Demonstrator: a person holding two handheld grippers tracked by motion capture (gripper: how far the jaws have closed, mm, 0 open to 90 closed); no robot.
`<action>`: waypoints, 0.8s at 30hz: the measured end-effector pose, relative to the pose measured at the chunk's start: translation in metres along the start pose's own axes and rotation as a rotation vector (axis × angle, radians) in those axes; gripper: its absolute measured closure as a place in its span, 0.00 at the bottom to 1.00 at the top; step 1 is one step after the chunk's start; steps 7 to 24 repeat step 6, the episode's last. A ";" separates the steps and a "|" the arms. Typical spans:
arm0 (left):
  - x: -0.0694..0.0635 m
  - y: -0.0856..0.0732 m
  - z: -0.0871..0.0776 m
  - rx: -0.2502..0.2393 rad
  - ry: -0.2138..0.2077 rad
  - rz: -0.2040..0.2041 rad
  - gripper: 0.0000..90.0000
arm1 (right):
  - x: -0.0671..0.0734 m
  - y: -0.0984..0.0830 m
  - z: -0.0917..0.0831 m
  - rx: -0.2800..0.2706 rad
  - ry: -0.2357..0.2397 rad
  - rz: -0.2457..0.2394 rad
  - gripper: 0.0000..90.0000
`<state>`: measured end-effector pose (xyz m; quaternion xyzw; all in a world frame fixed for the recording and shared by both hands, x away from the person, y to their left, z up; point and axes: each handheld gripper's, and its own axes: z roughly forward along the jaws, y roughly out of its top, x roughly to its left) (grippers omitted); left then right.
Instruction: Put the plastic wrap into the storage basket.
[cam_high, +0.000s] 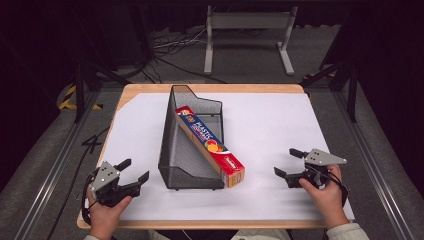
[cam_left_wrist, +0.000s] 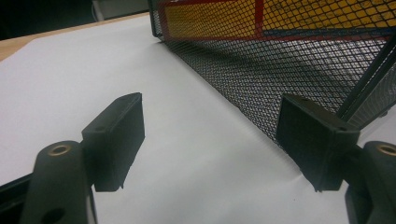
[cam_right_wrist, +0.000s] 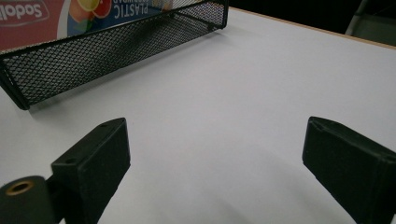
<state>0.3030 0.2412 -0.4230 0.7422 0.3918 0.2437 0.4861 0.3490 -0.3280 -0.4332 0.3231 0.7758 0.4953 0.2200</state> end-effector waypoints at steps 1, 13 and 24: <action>0.000 0.000 0.000 0.000 0.000 0.000 0.27 | 0.000 0.000 0.000 0.003 0.001 0.001 0.09; 0.001 0.000 0.000 0.001 -0.002 0.006 0.27 | 0.001 -0.001 -0.002 -0.002 0.009 0.010 0.09; 0.001 0.000 0.000 0.001 -0.002 0.006 0.27 | 0.001 -0.001 -0.002 -0.002 0.009 0.010 0.09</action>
